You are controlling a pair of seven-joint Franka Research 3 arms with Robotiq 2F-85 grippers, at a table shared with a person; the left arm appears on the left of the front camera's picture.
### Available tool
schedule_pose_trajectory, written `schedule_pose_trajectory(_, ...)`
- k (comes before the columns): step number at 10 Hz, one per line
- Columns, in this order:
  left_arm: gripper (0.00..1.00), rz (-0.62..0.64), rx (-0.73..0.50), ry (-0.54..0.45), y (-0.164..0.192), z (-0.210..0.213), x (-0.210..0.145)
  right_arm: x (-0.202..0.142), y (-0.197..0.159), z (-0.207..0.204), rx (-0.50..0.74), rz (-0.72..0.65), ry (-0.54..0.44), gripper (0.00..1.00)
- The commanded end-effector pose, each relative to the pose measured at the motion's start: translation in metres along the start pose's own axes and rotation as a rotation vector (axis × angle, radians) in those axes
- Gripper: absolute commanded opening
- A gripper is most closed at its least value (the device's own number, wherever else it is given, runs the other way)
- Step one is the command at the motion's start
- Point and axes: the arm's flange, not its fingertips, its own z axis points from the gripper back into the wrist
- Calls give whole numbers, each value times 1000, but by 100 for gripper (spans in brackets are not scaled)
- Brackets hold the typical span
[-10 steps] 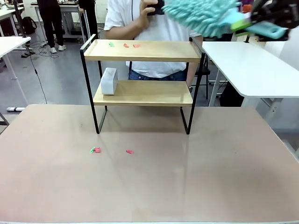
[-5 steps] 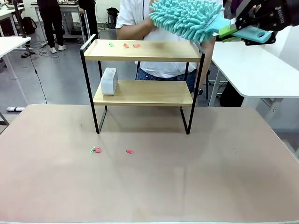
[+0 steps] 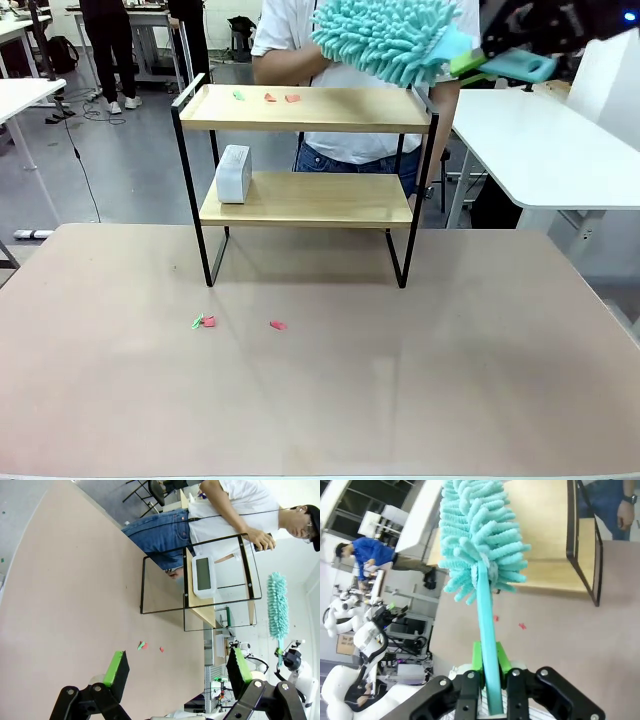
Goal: Clean the shelf.
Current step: Clean the remaining tier of the Shelf with the Duster once objects are removed.
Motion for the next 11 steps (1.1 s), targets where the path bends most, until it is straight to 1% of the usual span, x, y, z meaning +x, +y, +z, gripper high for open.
schedule_pose_trajectory(1,100,-25,-20,-8,0,-1,-1,33,13,-33,-88,-26,-12,9)
schedule_pose_trajectory(2,100,-25,-20,-8,0,-1,-1,39,15,-51,-130,-30,-30,9)
schedule_pose_trajectory(3,100,-25,-20,-8,0,-1,-1,44,16,-68,-142,-27,-39,9)
schedule_pose_trajectory(4,100,-25,-20,-8,0,-1,-1,47,16,-79,-186,-22,-54,9)
schedule_pose_trajectory(6,100,-25,-20,-8,0,-1,-1,47,17,-96,-209,-13,-59,9)
schedule_pose_trajectory(8,100,-25,-20,-8,0,-1,-1,46,23,-114,-229,14,-24,9)
schedule_pose_trajectory(10,100,-25,-20,-8,0,-1,-1,46,31,-135,-209,39,17,9)
schedule_pose_trajectory(11,100,-25,-20,-8,0,-1,-1,47,36,-146,-176,56,53,9)
